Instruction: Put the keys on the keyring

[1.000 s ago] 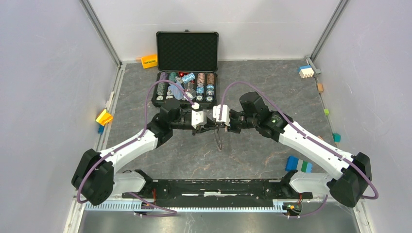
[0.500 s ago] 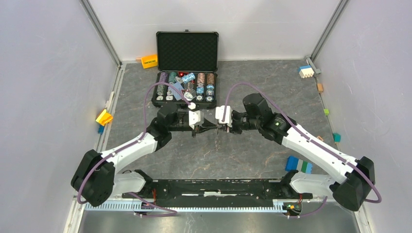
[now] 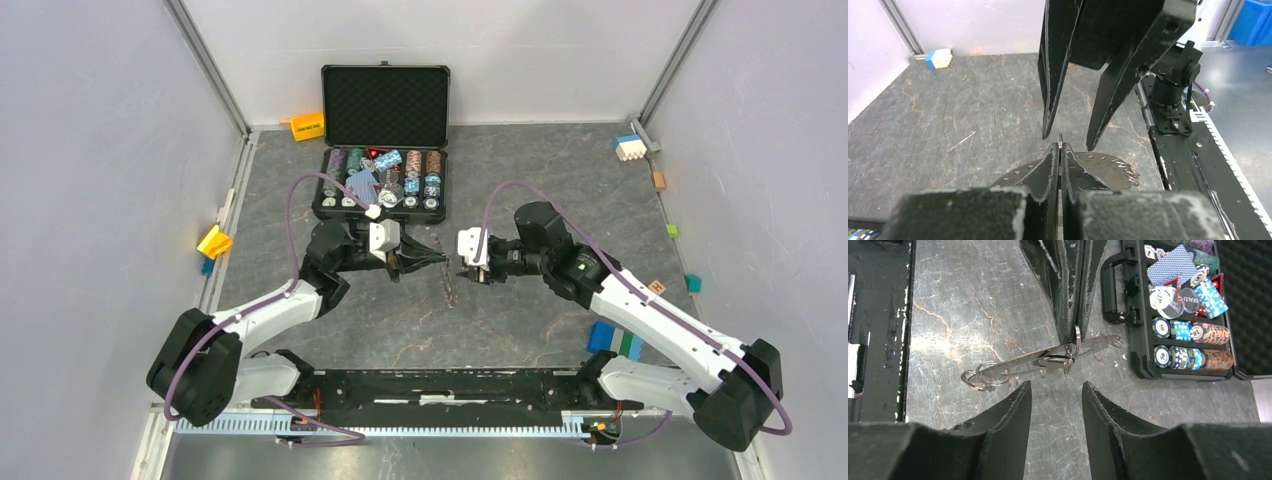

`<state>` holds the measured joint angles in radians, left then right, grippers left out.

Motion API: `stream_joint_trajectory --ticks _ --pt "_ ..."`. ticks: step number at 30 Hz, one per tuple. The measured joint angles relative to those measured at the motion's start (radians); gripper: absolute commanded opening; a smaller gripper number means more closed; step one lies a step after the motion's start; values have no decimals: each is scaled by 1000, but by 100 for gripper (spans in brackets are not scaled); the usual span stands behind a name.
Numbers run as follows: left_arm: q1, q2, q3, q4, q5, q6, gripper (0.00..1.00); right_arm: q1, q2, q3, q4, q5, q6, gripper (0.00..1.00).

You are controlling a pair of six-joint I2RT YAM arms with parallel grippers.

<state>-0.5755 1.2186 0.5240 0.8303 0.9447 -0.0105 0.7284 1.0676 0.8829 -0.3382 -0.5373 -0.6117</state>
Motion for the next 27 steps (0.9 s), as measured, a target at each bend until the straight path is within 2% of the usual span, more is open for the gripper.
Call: stream_joint_trajectory --ticks 6,16,23,27 --pt "0 8 -2 59 8 -42 2 0 31 0 8 -9 -8 44" --pt "0 31 -2 68 8 -56 2 6 29 1 21 -12 -7 42" --pt "0 32 -2 69 8 -57 2 18 29 13 24 -13 -7 29" --pt "0 32 -2 69 8 -57 2 24 29 24 27 -13 -7 19"
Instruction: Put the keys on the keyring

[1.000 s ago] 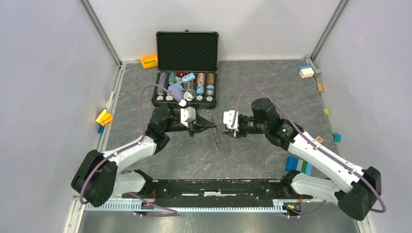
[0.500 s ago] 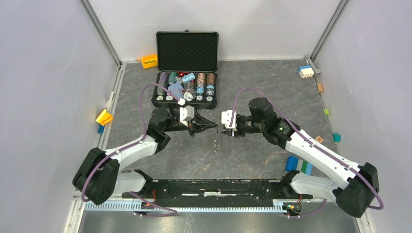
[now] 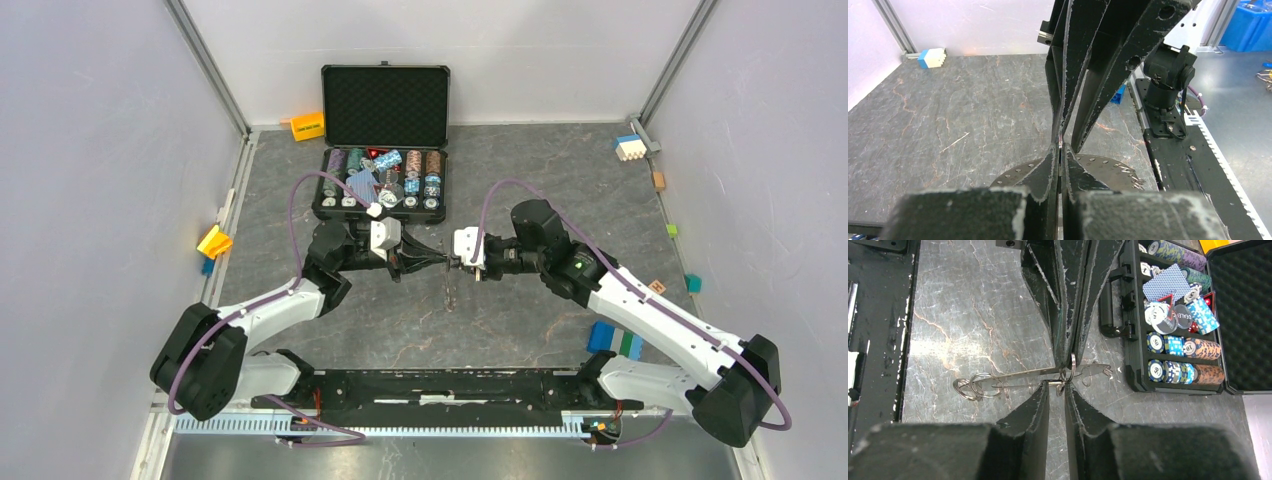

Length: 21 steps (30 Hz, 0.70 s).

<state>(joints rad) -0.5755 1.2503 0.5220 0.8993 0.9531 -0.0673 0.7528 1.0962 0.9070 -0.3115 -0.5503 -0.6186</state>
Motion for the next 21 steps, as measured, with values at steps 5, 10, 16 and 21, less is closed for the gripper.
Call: stream_joint_trajectory --ticks 5,10,16,21 --pt "0 0 0 0 7 0 2 5 1 3 0 4 0 7" --pt "0 0 0 3 17 -5 2 8 1 3 1 10 0 1" --pt "0 15 -6 38 3 -40 2 19 1 3 6 50 1 0" --pt "0 34 -6 61 -45 -76 2 27 1 3 22 112 11 0"
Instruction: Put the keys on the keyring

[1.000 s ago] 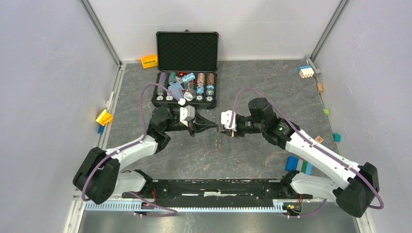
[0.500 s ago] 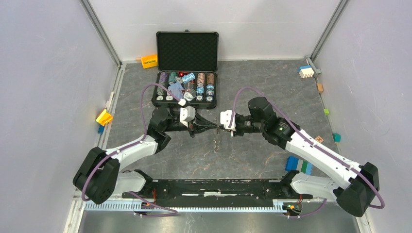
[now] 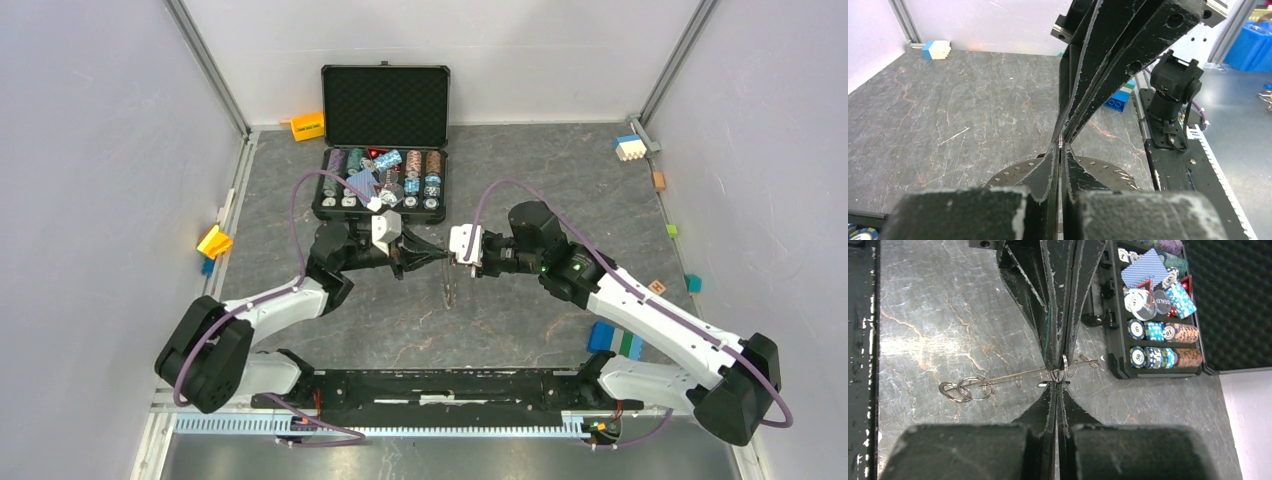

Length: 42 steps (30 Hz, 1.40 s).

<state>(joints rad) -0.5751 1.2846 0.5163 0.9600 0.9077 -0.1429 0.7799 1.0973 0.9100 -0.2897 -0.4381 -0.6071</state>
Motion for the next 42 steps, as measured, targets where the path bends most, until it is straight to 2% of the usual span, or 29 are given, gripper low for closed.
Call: stream_joint_trajectory --ticks 9,20,37,42 --pt "0 37 0 43 -68 -60 2 6 6 -8 32 74 19 0" --pt "0 45 -6 61 -100 -105 2 18 14 -31 68 95 27 1" --pt "4 58 -7 66 -142 -144 2 45 65 -31 101 111 62 12" --pt "4 61 -7 68 -146 -145 2 51 71 -30 101 118 69 22"
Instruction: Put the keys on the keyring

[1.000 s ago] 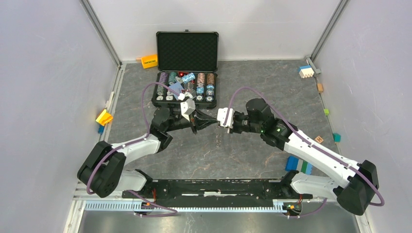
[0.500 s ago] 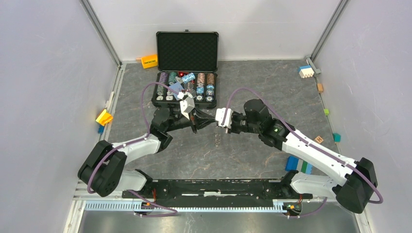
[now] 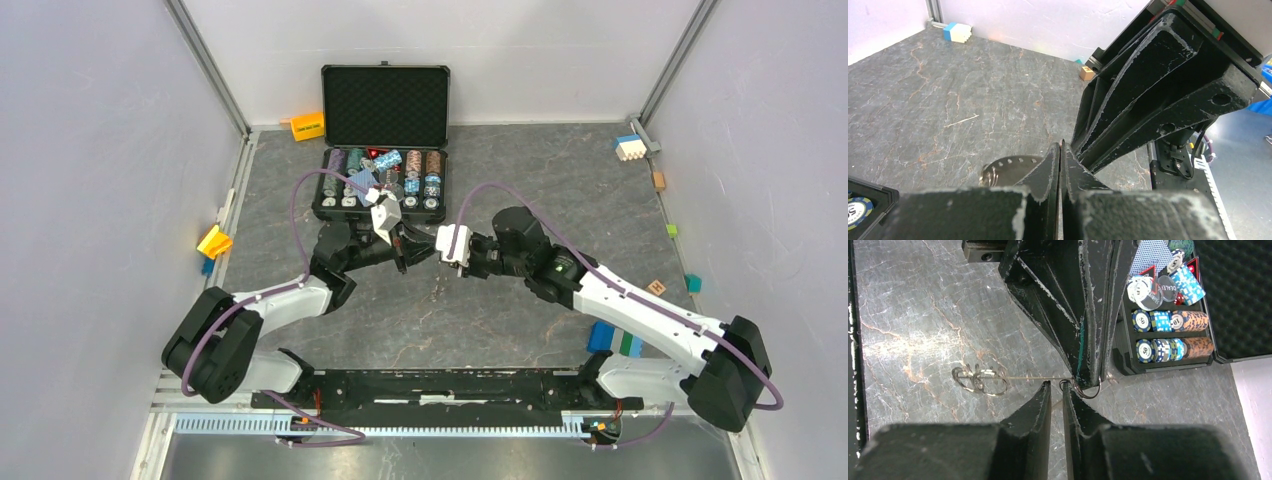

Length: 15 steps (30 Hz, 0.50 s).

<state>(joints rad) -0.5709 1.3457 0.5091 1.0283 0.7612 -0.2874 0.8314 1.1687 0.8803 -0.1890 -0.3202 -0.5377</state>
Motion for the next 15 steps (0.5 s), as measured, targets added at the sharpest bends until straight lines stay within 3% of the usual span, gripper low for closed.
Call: stream_joint_trajectory --ticks 10,15 --pt "10 0 -6 22 10 4 2 5 -84 -5 -22 60 -16 45" --pt "13 0 -6 23 59 19 2 -2 -145 -17 -22 63 -36 47"
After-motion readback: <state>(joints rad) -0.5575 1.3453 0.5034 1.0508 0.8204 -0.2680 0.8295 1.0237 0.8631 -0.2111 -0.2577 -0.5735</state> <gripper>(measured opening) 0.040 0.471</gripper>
